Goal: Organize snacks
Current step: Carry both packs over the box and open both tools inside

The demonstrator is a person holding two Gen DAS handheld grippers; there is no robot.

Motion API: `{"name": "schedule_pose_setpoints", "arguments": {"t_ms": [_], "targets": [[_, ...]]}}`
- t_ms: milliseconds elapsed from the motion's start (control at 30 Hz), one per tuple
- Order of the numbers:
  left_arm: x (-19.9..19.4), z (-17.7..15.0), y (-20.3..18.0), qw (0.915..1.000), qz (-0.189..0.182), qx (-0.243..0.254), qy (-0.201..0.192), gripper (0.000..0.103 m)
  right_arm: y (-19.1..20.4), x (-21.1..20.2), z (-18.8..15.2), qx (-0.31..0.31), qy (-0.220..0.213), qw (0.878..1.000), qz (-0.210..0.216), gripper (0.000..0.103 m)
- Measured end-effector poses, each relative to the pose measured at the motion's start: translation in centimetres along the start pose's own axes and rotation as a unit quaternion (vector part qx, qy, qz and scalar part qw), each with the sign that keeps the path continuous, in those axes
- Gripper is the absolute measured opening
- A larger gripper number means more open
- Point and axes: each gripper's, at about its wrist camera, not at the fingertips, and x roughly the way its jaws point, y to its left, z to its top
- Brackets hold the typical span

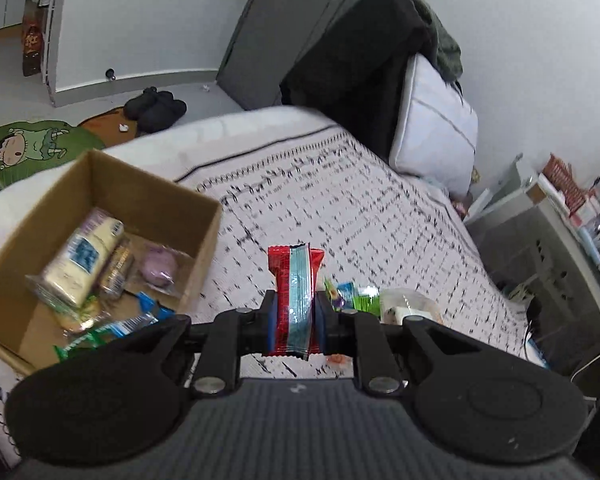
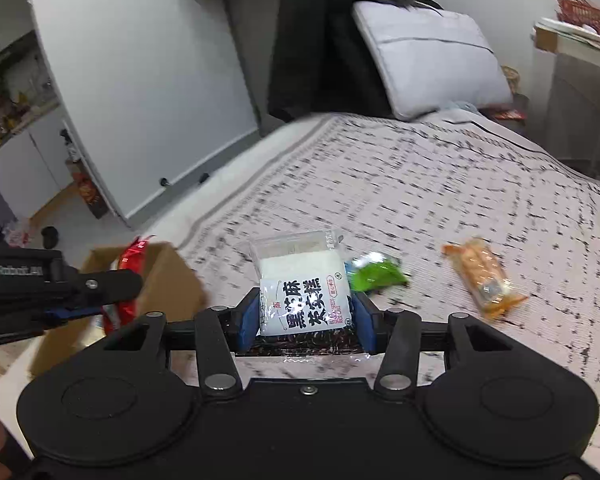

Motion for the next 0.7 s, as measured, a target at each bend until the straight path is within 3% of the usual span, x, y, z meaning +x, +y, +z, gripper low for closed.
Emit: {"name": "schedule_pose_setpoints", "arguments": {"t_ms": [400, 700], "targets": [[-3.3, 2.0, 4.1, 0.999, 0.013, -0.037, -0.021, 0.018, 6.5, -1.4, 1.3, -0.011, -0.014, 0.999, 0.039, 0.047], [-4.1, 3.4, 7.8, 0.9968, 0.016, -0.073, -0.026, 0.018, 10.9, -0.2, 1.2, -0.024, -0.004, 0.998, 0.052, 0.047]]}}
